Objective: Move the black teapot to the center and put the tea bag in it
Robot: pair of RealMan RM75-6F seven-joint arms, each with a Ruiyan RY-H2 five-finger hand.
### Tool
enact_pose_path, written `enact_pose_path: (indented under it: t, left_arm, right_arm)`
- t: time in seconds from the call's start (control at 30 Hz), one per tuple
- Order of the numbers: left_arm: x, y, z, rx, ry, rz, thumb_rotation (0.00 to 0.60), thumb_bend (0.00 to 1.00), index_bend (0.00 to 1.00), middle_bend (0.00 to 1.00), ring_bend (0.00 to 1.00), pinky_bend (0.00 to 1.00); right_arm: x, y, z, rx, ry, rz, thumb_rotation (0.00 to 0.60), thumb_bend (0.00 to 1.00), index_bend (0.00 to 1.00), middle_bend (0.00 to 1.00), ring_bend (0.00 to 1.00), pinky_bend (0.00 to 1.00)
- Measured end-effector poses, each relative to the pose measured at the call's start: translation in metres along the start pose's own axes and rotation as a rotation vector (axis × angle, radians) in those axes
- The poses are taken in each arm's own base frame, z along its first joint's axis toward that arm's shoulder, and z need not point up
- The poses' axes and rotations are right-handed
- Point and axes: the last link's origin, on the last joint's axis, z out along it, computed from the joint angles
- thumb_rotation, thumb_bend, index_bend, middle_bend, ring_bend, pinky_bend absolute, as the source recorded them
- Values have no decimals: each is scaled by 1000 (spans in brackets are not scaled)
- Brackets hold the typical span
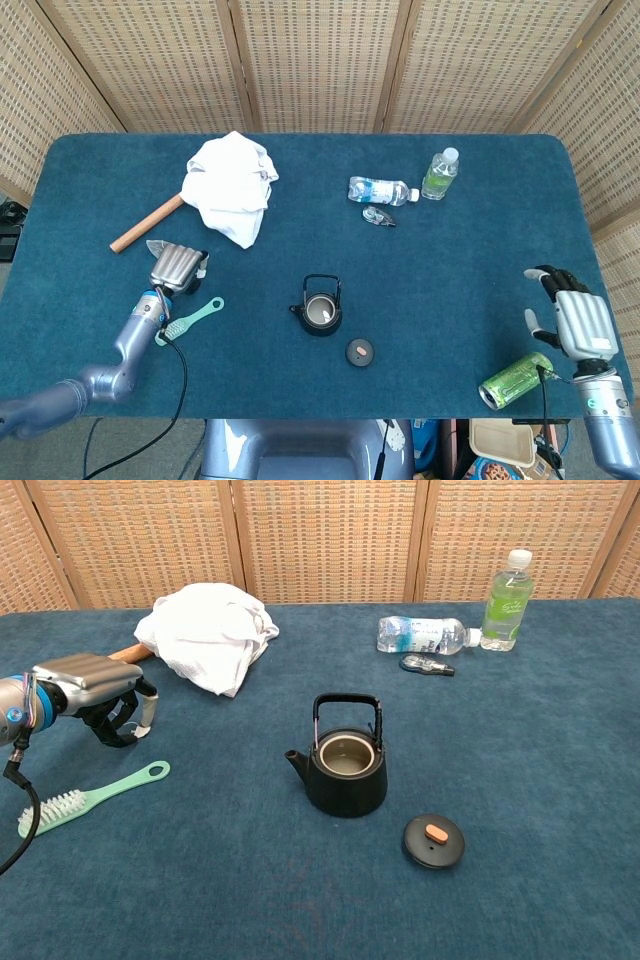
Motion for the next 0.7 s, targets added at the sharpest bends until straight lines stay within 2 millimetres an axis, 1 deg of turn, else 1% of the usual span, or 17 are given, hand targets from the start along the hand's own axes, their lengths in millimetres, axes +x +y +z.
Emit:
enact_pose_path:
  t: [0.7]
  left_arm:
    - [-1,7,5,9,-17,3,600,352,478,710,699,717]
  right_arm:
    - [2,5,-3,-15,0,5,600,578,270,276,208,363]
